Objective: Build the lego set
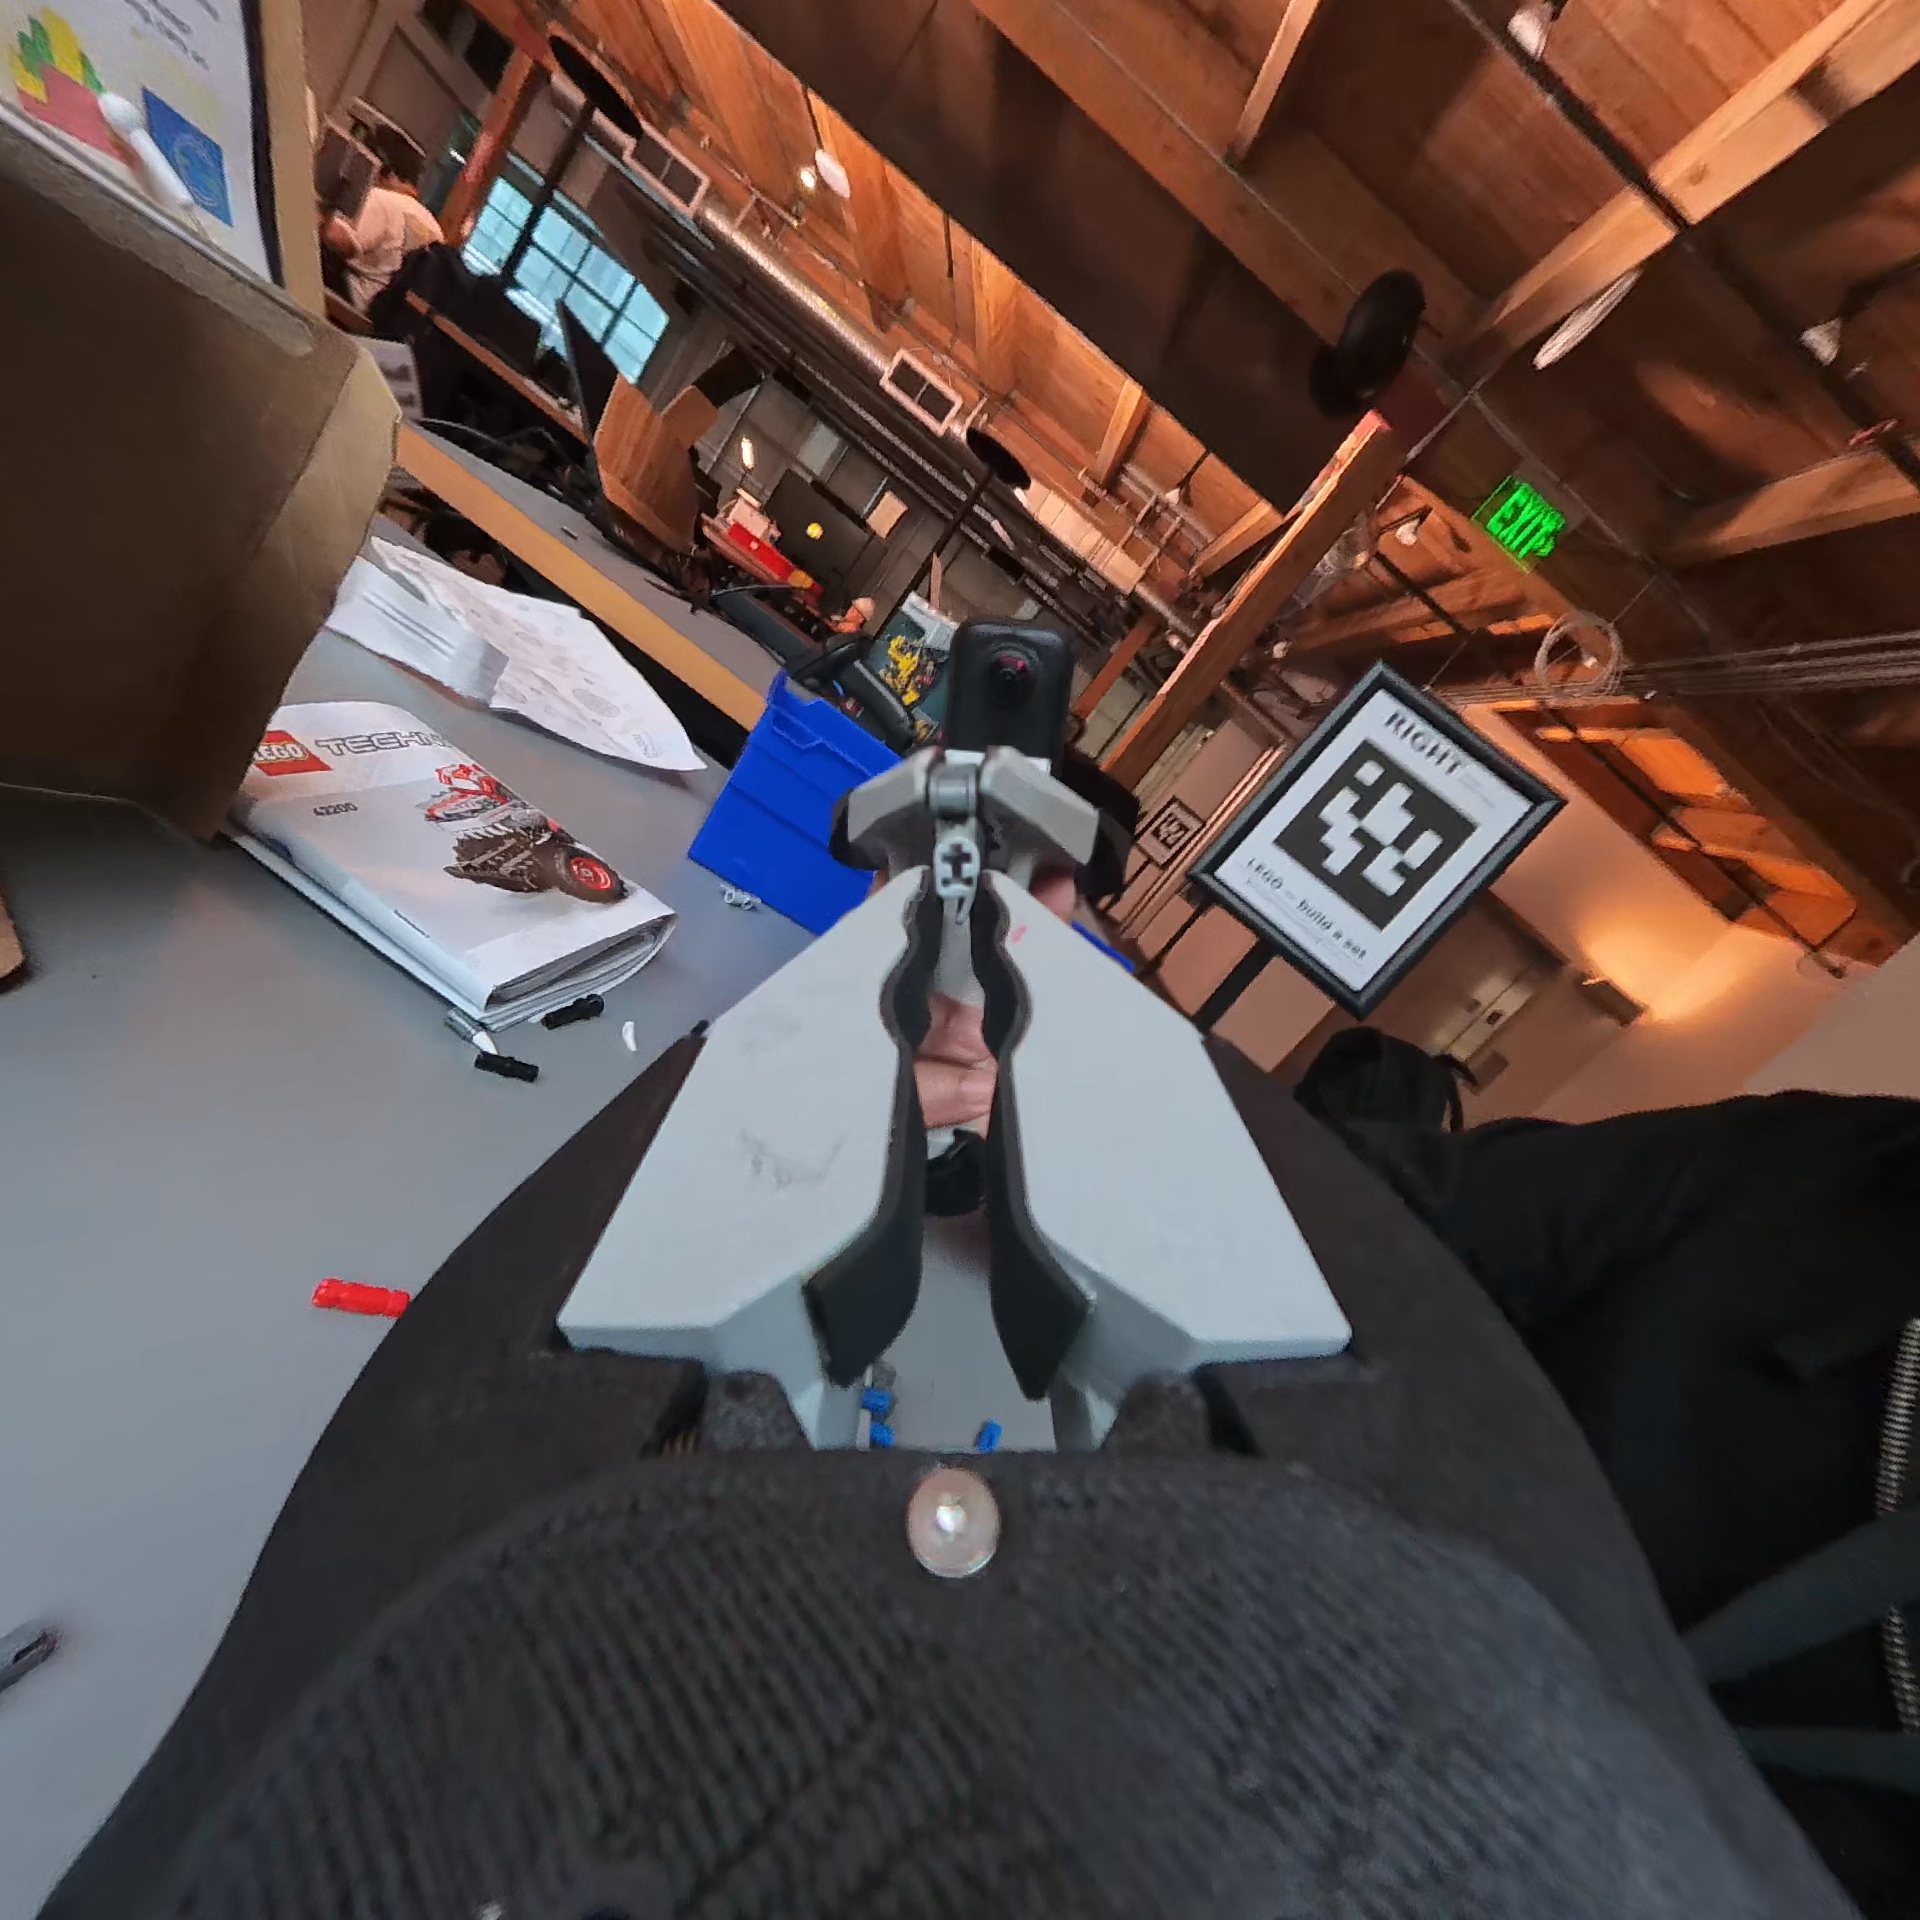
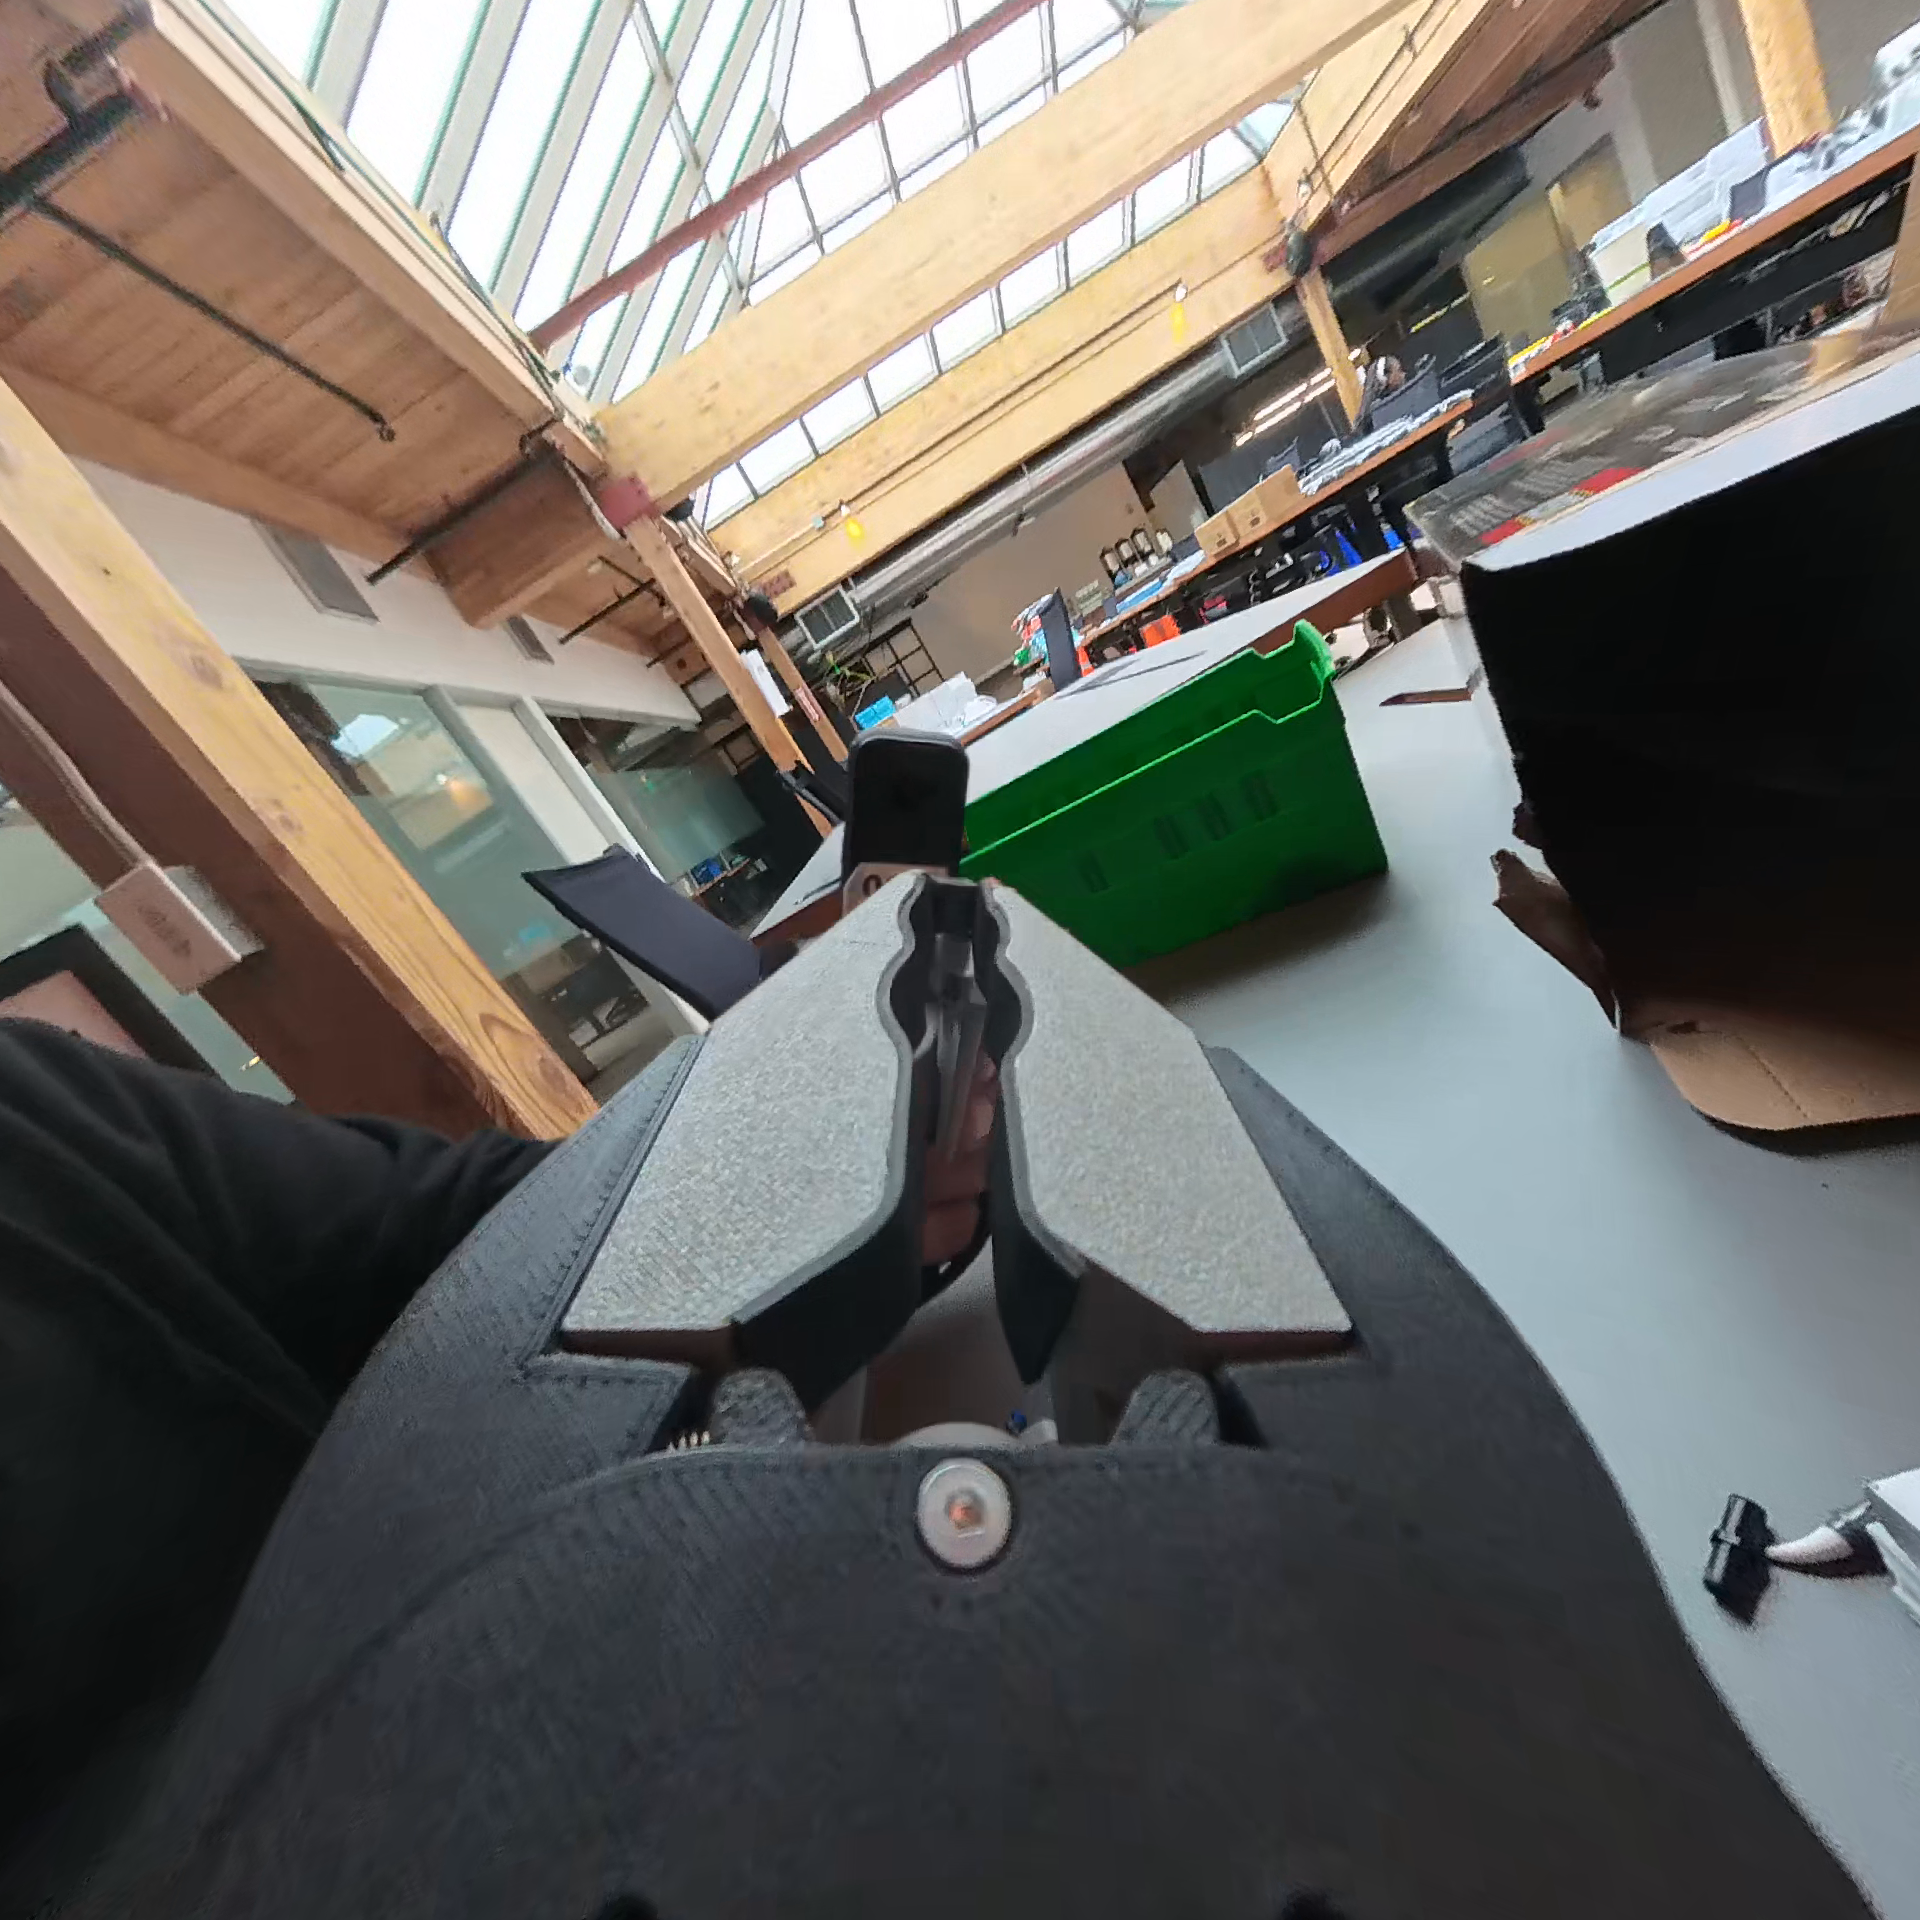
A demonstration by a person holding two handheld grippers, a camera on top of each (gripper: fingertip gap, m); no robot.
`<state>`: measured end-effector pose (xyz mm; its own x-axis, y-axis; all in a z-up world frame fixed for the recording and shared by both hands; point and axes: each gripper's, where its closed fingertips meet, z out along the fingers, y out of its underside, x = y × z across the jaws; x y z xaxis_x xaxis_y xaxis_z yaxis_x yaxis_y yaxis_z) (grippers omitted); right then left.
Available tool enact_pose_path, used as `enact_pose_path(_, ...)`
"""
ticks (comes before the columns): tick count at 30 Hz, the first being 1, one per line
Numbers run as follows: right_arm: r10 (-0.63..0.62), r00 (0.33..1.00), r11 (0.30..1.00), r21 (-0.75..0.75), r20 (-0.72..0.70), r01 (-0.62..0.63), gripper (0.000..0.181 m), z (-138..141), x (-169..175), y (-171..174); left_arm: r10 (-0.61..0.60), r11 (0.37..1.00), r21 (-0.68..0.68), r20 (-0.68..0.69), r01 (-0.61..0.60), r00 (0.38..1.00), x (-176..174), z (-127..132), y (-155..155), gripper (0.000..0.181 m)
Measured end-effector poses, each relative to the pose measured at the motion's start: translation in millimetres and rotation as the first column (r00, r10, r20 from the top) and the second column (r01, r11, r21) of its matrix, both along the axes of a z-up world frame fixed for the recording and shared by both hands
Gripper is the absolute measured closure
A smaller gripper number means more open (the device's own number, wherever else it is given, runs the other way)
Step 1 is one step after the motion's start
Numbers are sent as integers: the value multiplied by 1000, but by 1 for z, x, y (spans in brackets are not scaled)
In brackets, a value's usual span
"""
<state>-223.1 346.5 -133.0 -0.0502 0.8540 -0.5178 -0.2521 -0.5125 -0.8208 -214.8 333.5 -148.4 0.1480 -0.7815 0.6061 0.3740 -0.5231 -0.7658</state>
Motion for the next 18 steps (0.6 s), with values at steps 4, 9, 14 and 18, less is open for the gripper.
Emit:
enact_pose_path(4,13,999,1000,-9,-43,-13,179,4,1,0,10,999,32,-55,-8,998,4,-2,-2,177)
enact_pose_path(9,177,978,973,129,109,-191,178,-1,0,-15,-8,995,97,-138,22,990,1,-3,-10,178)
enact_pose_path(14,159,929,936,248,335,-250,171,-22,7,-20,10,987,157,-276,35,961,7,-12,-12,177)
enact_pose_path(18,100,935,943,267,340,-198,157,-23,2,-14,90,981,194,-319,-27,943,1,-15,-3,177)
